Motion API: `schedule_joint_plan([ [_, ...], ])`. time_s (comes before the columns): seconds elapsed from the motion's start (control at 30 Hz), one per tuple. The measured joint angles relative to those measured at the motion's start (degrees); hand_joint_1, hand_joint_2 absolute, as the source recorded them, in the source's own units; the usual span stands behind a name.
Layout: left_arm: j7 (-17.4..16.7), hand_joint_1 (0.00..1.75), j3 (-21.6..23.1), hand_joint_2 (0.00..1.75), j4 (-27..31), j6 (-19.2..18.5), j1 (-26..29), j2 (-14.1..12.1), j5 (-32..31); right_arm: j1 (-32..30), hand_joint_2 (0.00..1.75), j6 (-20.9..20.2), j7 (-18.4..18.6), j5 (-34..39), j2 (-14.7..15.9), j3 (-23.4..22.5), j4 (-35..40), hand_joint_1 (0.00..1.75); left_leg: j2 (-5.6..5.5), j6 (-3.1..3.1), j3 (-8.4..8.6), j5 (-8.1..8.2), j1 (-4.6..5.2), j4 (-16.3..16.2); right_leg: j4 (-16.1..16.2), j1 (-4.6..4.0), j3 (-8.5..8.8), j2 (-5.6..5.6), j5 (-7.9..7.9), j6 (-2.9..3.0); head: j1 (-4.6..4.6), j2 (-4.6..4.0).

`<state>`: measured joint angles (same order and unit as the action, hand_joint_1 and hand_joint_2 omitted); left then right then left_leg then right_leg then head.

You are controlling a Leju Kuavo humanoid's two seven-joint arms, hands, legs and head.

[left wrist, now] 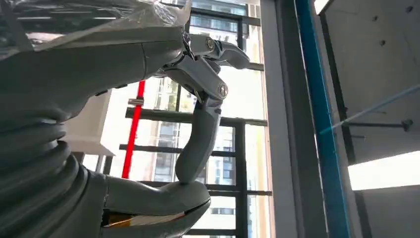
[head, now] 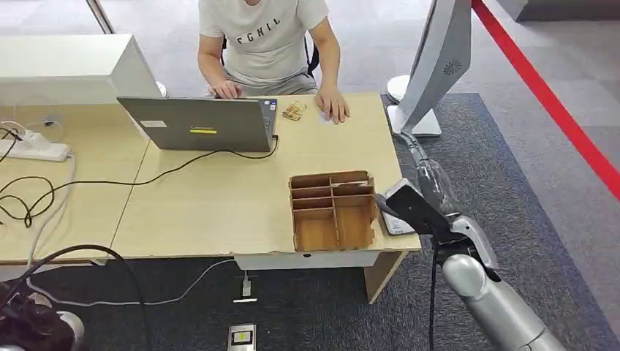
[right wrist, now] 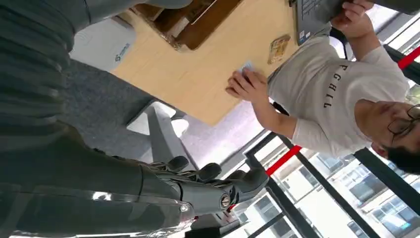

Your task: Pass the card to the sensor for recognition and then transmit it.

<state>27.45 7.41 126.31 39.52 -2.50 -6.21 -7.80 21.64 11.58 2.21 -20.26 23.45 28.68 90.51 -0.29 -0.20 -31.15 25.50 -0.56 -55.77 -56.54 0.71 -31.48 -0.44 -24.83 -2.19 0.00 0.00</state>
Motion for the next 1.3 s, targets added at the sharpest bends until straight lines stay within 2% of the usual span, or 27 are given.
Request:
schedule_joint_plan([
  [0.23,1.3,0.0,0.2,1.75,-0.6,0.0,-0.6,0.1,0.7,2.8,1.75,1.0,-2.3,-2.0,-2.6,1.8,-6.5,0.0,0.0,0.0,-0.02,0.0,-0.01,0.0,0.0,-0.01,0.0,0.0,0.0,0.0,0.02,0.0],
  [0.67,1.1,0.0,0.2,1.75,-0.7,0.0,-0.5,0.3,0.2,5.6,1.75,2.7,-4.0,-6.0,-7.4,4.9,-20.3,0.0,0.0,0.0,-0.03,0.0,0.0,0.0,0.0,0.0,-0.01,-0.01,0.0,0.0,0.0,0.0],
  [0.93,0.9,0.0,0.2,1.75,-0.7,0.0,0.0,0.4,-0.4,7.7,1.75,3.6,-4.4,-6.0,-8.5,5.6,-26.6,0.0,0.0,0.0,-0.03,0.0,0.0,0.0,0.0,0.0,-0.01,-0.01,0.0,0.0,0.02,0.0],
  [1.3,0.9,0.0,0.2,1.75,-0.7,0.0,0.4,0.4,-0.3,8.2,1.75,3.6,-5.2,-6.2,-9.3,6.1,-29.5,0.0,0.0,0.0,-0.02,0.0,-0.01,0.0,0.0,-0.01,-0.01,-0.01,0.0,0.0,0.0,0.0],
])
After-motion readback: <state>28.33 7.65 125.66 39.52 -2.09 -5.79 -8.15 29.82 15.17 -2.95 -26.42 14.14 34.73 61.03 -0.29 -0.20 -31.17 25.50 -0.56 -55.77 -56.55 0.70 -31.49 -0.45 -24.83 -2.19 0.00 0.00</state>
